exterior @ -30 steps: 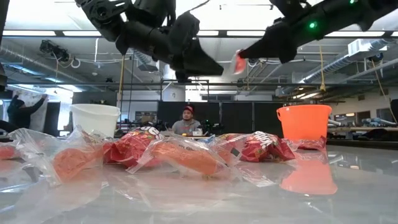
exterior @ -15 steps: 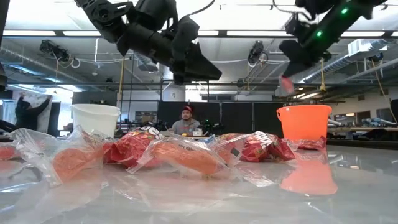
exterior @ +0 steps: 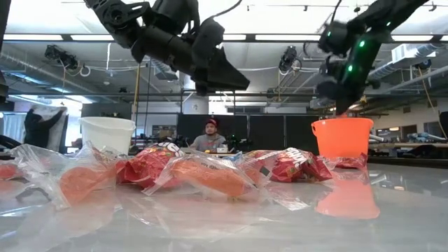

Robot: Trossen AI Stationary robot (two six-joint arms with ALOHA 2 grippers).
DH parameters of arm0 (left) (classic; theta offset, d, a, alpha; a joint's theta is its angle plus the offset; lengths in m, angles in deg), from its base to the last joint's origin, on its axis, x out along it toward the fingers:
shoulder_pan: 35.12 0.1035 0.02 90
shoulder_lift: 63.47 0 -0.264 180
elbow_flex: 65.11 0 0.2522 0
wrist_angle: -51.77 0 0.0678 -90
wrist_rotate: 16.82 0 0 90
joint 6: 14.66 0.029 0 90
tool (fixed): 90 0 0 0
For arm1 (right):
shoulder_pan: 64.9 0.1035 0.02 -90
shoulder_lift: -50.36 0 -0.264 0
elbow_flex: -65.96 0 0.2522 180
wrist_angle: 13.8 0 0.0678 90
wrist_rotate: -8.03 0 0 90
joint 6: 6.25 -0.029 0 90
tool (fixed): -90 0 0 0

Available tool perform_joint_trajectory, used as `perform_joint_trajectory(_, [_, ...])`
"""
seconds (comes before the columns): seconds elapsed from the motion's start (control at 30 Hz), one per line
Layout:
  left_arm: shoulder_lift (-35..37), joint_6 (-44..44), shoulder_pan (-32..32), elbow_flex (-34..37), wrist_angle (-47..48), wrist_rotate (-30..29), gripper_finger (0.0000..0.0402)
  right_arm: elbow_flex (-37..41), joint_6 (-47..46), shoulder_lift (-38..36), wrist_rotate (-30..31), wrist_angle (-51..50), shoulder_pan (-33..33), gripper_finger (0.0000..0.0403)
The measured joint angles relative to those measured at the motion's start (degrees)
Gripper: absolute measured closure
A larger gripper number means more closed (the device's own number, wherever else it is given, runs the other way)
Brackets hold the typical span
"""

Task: Sort candy by brand, put in halloween buckets
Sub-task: Put the red gummy into the top orange bucket, then put the right green gummy into the top orange bucket

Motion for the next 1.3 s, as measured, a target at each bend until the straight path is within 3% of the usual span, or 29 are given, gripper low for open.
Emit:
perform_joint_trajectory(0.13, [0.0,-0.3,0.0,0.0,0.4,-3.7,0.0303,0.1,2.3,4.5,-1.3,3.0,-2.5,0.0371])
perform_joint_trajectory(0.3, [0.0,-0.4,0.0,0.0,0.5,-4.0,0.0302,0.1,3.7,8.7,-8.8,6.0,-6.3,0.0343])
perform_joint_trajectory(0.4, [0.5,-1.3,0.1,0.0,4.3,-4.0,0.0302,0.0,3.1,9.6,-9.9,7.5,-7.5,0.0323])
perform_joint_trajectory(0.6, [3.0,-1.2,1.0,0.0,15.8,-5.1,0.0302,-0.3,4.6,4.8,-9.5,7.9,-7.7,0.0276])
perform_joint_trajectory(0.8, [3.3,-0.9,0.8,0.0,18.1,-3.7,0.0302,-0.3,3.9,-3.9,-9.7,5.1,-6.9,0.0238])
perform_joint_trajectory(0.93, [3.4,0.0,0.0,0.0,20.1,-3.1,0.0302,-0.3,1.9,-10.4,-10.9,2.2,-3.9,0.0229])
perform_joint_trajectory(1.07, [3.4,0.0,-0.2,-0.4,23.8,-2.0,0.0302,-0.3,0.3,-15.8,-17.5,1.7,1.1,0.0230])
perform_joint_trajectory(1.17, [3.4,0.0,-0.8,-4.1,34.5,-1.2,0.0302,-0.3,-1.2,-18.2,-20.7,2.2,6.3,0.0231])
perform_joint_trajectory(1.3, [3.4,-0.2,-2.9,-10.0,47.5,-5.5,0.0303,-0.3,-3.1,-18.5,-18.4,4.4,14.4,0.0231])
